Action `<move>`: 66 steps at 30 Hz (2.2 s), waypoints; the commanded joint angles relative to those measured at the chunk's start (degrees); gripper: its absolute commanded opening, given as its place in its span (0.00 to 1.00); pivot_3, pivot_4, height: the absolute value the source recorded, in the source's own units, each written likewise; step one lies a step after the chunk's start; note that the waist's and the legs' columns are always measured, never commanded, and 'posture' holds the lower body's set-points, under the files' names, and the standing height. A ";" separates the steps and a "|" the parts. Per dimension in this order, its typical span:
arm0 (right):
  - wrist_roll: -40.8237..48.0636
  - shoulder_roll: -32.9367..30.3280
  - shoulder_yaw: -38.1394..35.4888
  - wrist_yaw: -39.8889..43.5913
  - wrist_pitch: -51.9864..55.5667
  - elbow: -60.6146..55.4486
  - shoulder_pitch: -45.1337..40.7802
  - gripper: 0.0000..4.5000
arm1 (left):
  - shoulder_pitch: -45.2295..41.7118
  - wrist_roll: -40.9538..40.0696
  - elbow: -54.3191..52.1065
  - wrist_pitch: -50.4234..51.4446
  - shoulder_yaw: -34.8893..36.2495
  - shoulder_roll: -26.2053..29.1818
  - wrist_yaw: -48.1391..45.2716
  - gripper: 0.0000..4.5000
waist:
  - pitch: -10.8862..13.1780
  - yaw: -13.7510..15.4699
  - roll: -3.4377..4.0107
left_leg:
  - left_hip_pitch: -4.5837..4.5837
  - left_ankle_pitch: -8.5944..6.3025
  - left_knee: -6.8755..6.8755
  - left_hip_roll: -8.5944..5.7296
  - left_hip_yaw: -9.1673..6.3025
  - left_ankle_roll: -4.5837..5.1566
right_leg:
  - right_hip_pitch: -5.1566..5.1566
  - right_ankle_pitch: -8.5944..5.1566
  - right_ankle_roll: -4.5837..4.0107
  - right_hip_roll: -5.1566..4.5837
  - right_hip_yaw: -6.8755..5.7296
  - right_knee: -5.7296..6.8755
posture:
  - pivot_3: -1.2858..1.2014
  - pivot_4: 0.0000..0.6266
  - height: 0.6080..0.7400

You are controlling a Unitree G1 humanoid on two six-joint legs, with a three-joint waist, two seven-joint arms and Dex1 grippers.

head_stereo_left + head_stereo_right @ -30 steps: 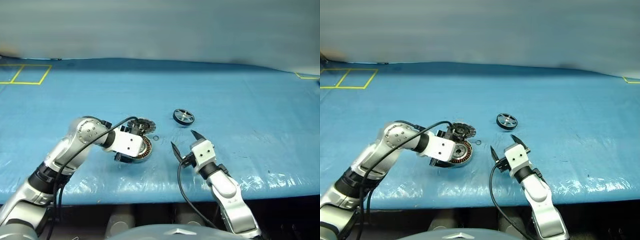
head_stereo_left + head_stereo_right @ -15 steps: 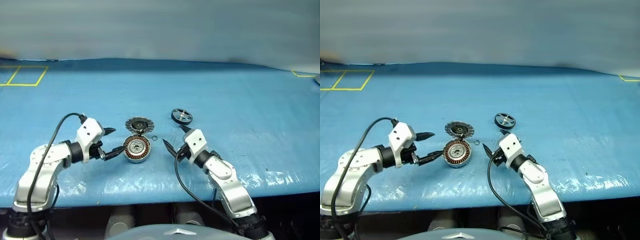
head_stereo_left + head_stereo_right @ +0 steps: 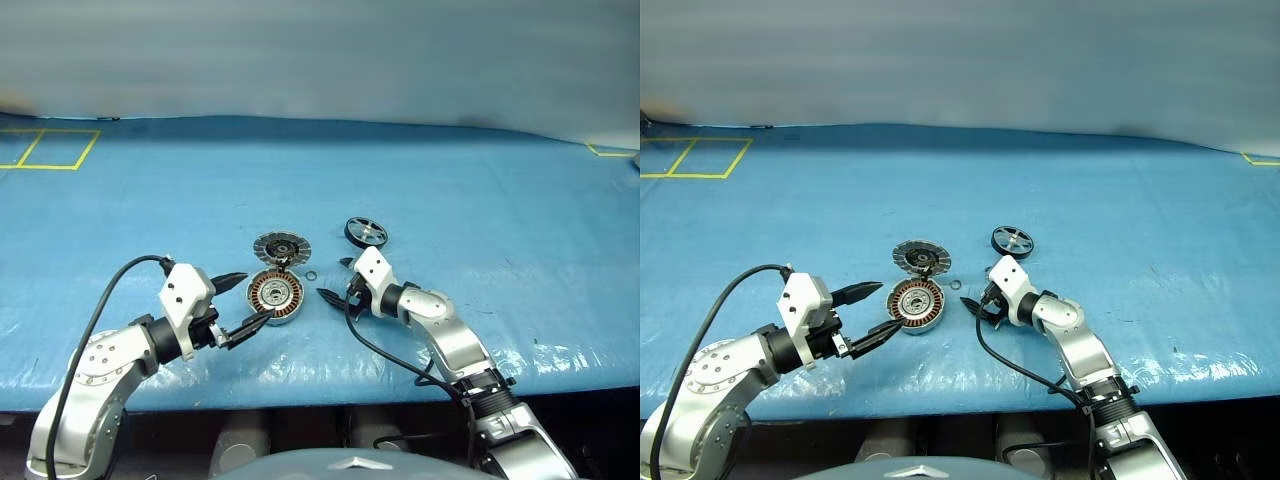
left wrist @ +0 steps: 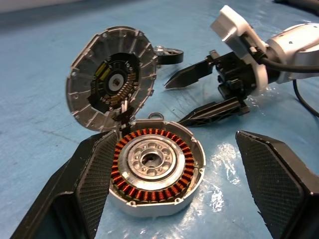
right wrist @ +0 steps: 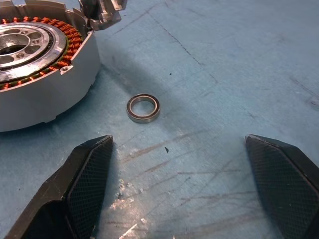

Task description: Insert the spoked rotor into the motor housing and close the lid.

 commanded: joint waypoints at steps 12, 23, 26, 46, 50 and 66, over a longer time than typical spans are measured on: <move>-2.61 4.41 1.42 -3.18 -2.97 1.24 -0.59 1.00 | -0.64 -1.77 -0.65 -2.33 -3.05 1.91 2.59 0.90 | 0.06 -0.47 0.09 | 0.00 0.00 -0.01 0.03 -0.01 -0.01 | -0.02 0.00 0.00 0.03 0.02 -0.01 | 0.52 0.24 1.00; -4.70 6.77 2.07 -7.62 -3.36 0.94 1.18 0.81 | -1.73 -1.16 2.64 -3.35 -3.33 4.50 3.04 0.91 | 0.08 -0.55 0.13 | -0.01 0.01 -0.08 0.05 0.04 -0.03 | -0.42 -0.01 -0.02 0.03 0.04 -0.03 | 0.52 0.24 1.00; -5.23 7.25 2.88 -7.79 -3.45 0.49 1.67 0.60 | -2.07 -0.95 3.42 -3.32 -3.46 4.90 3.27 0.91 | 0.08 -0.54 0.13 | -0.02 0.01 -0.08 0.07 0.05 -0.03 | -0.43 -0.01 -0.02 0.01 0.05 -0.03 | 0.52 0.24 1.00; -2.31 0.06 -1.93 -7.29 -0.82 -18.75 8.49 0.15 | 0.42 -0.16 2.74 -4.53 -5.49 7.08 3.57 0.91 | 0.13 -0.34 0.15 | -0.16 0.00 -0.41 -0.06 0.15 -0.02 | -0.51 -0.01 0.00 -0.30 -0.02 -0.31 | 0.52 0.24 1.00; -2.19 -2.59 1.80 -3.58 2.39 -25.12 8.34 0.15 | 1.42 2.31 3.93 -8.49 -5.05 7.53 3.82 0.91 | 0.13 -0.56 0.13 | -0.17 0.05 -0.84 -0.02 0.22 -0.09 | -0.48 0.00 0.01 -0.23 0.02 -0.49 | 0.52 0.24 1.00; -0.19 5.70 10.98 0.36 10.19 -15.47 -2.62 0.15 | 3.58 2.79 6.12 -11.58 -0.73 6.84 6.08 0.91 | 0.19 -0.39 0.03 | -0.11 0.08 -0.98 -0.01 0.12 -0.15 | -0.55 -0.02 -0.04 -0.16 -0.05 -0.73 | 0.52 0.24 1.00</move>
